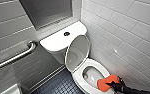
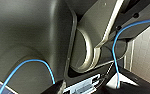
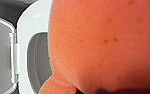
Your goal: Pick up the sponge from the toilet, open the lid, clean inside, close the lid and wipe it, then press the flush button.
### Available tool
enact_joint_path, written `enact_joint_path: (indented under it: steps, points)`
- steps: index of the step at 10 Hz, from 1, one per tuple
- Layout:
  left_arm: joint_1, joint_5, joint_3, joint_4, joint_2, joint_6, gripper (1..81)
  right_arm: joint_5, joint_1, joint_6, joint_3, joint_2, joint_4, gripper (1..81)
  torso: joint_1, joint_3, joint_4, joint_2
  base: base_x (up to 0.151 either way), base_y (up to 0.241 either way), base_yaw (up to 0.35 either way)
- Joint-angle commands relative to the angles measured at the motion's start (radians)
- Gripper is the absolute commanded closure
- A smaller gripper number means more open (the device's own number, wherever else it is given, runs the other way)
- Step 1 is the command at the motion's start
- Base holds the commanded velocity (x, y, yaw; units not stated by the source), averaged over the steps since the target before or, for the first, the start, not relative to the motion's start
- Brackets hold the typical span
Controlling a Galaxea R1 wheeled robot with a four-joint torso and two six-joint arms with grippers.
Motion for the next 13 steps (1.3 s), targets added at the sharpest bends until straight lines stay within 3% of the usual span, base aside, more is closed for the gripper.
enact_joint_path:
  steps: [1,4,8,11,13]
  points:
    - [0.039,0.019,0.02,0.016,-0.007,0.011,1.0,0.105,-0.075,0.004,0.149,-0.142,0.015,81.1,0.0,0.0,0.0,0.0,0.0,0.0,0.0]
    - [0.04,0.019,0.022,0.018,-0.003,0.014,1.0,0.202,-0.223,-0.005,0.243,-0.21,0.01,81.1,0.0,0.0,0.0,0.0,0.0,0.0,0.0]
    - [0.048,0.019,0.019,0.018,0.006,0.026,1.0,0.291,-0.362,-0.012,0.318,-0.211,0.001,81.1,0.0,0.0,0.0,-0.001,0.0,0.0,0.0]
    - [0.046,0.018,0.017,0.016,0.006,0.026,1.0,0.276,-0.33,-0.089,0.427,-0.265,-0.004,81.1,0.0,0.0,0.0,-0.001,0.0,0.0,0.0]
    - [0.048,0.013,0.016,0.016,0.006,0.025,1.0,0.191,-0.227,-0.135,0.484,-0.292,-0.004,81.1,0.0,0.0,0.0,-0.001,0.0,0.0,0.0]
